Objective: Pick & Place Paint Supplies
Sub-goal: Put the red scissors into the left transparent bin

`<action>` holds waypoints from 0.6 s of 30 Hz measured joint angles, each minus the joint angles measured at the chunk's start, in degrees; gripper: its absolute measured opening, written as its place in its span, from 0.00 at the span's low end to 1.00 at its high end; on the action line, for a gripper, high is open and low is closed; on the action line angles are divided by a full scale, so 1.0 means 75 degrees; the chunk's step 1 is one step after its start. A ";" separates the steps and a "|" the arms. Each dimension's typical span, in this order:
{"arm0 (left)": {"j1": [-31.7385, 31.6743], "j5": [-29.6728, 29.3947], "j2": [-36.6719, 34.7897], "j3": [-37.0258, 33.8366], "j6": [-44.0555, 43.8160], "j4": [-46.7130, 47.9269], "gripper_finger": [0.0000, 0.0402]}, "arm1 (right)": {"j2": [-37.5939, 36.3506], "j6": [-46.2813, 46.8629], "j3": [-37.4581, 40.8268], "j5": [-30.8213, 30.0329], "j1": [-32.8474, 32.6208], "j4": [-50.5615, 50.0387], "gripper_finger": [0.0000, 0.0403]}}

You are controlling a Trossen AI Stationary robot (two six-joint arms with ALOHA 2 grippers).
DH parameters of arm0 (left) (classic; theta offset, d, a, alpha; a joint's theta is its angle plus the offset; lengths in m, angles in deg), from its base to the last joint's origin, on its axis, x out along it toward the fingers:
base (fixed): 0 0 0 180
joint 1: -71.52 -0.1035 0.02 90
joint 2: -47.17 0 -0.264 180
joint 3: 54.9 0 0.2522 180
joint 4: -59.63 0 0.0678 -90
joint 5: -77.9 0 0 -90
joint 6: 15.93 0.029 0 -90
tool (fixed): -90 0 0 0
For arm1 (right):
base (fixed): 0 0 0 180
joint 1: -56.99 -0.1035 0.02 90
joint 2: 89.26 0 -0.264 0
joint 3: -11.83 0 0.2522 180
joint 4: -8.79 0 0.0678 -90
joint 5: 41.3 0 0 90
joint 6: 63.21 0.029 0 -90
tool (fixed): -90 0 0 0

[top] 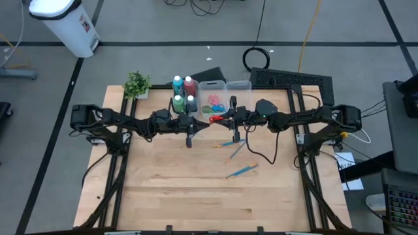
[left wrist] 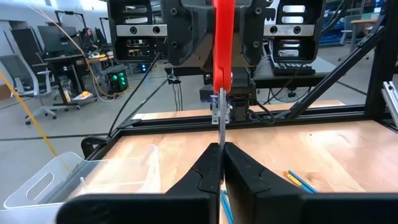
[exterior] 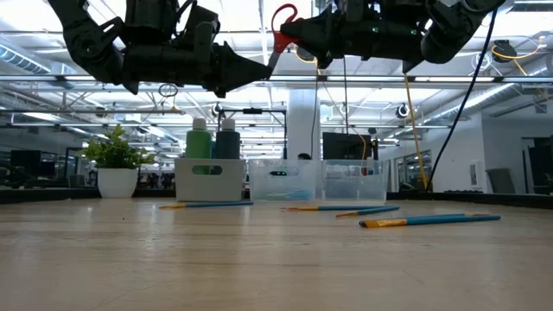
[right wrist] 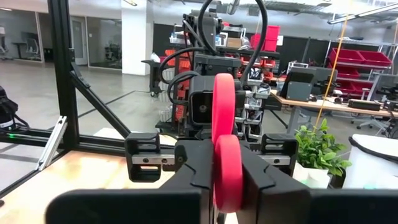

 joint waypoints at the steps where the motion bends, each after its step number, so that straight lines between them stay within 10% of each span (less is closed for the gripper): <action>1: 0.0000 0.0000 0.0000 0.0000 0.0013 0.0000 0.02 | 0.0000 -0.0003 0.0000 0.0003 0.0000 0.0003 0.04; 18: 0.0262 -0.1463 0.0000 0.0000 -0.0574 -0.0061 0.42 | 0.0000 0.0027 0.0000 -0.0017 0.0047 0.0011 0.03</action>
